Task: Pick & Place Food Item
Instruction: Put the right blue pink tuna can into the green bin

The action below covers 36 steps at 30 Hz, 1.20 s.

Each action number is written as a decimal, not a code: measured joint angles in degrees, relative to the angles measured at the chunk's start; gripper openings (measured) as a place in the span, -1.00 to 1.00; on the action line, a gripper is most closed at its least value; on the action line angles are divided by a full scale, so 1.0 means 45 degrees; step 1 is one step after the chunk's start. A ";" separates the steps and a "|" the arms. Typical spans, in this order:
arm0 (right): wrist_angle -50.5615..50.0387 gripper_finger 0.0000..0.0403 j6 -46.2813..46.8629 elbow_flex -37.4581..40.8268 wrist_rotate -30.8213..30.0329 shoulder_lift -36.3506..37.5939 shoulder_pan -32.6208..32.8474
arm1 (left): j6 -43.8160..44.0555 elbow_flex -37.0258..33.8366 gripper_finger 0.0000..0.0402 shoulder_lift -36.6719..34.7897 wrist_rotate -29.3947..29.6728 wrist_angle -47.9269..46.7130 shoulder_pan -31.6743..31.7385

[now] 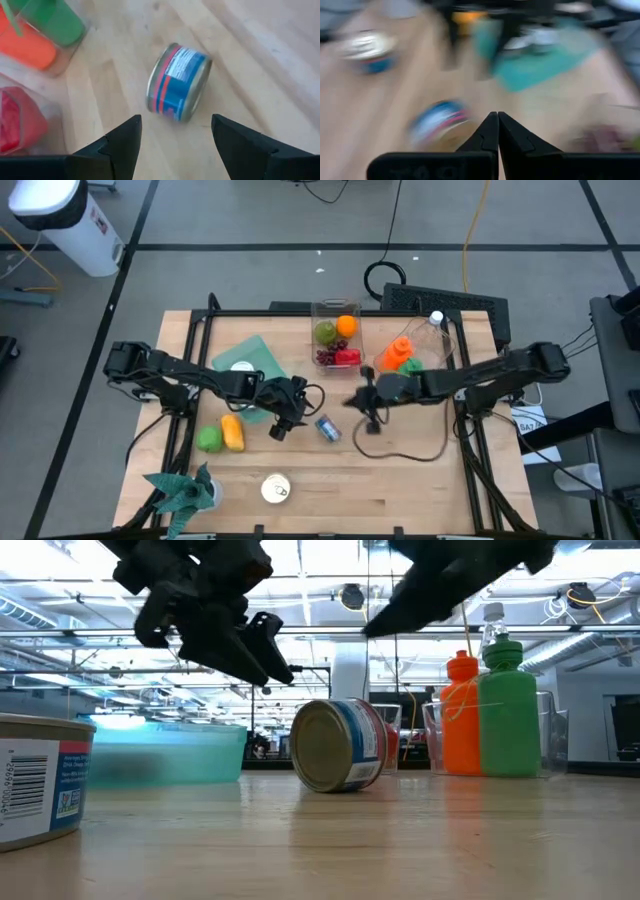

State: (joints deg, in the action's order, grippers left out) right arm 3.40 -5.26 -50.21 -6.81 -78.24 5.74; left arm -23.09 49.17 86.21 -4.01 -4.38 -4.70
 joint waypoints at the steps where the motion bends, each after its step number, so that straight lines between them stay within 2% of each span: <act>1: -0.0413 -1.00 0.0190 0.0013 0.0495 0.0246 0.0178 | -0.0112 0.0000 0.24 0.0005 0.0003 0.0015 0.0083; 6: -0.0350 -1.00 0.0675 0.0714 0.1638 0.0357 0.1312 | -0.0803 0.0000 0.24 0.0005 -0.0192 0.0041 0.0430; 11: 0.1665 -1.00 0.0721 0.1613 0.1964 -0.0314 0.1723 | -0.1612 0.0000 0.24 0.0005 -0.0385 0.0249 0.0707; 15: 0.4288 -1.00 0.0727 0.1878 0.3583 -0.0904 0.1730 | -0.2565 0.0000 0.24 0.0005 -0.1418 0.0392 0.0847; 18: 0.4573 -1.00 0.0652 0.1897 0.3942 -0.1447 0.1716 | -0.2703 0.0000 0.24 0.0005 -0.1925 0.0587 0.0956; 23: 0.4850 -1.00 0.0739 0.1914 0.3959 -0.2612 0.1154 | -0.2142 0.0000 0.24 0.0005 -0.2354 0.0554 0.1349; 27: 0.5856 -1.00 0.0826 0.1903 0.4914 -0.3378 0.0879 | -0.1579 0.0000 0.24 0.0005 -0.2405 0.0741 0.1543; 33: 0.6283 -1.00 0.1184 0.1898 0.4887 -0.4204 0.0698 | -0.0067 -0.0008 0.25 0.0426 -0.2241 0.1294 0.1681; 36: 0.6764 -1.00 0.1362 0.1884 0.4903 -0.4490 0.0705 | -0.0011 0.0005 0.31 0.0772 -0.2161 0.1458 0.1830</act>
State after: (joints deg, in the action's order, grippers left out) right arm 33.84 0.87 -41.73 15.25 -98.45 8.91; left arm -23.14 49.19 89.69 -13.74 2.18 3.54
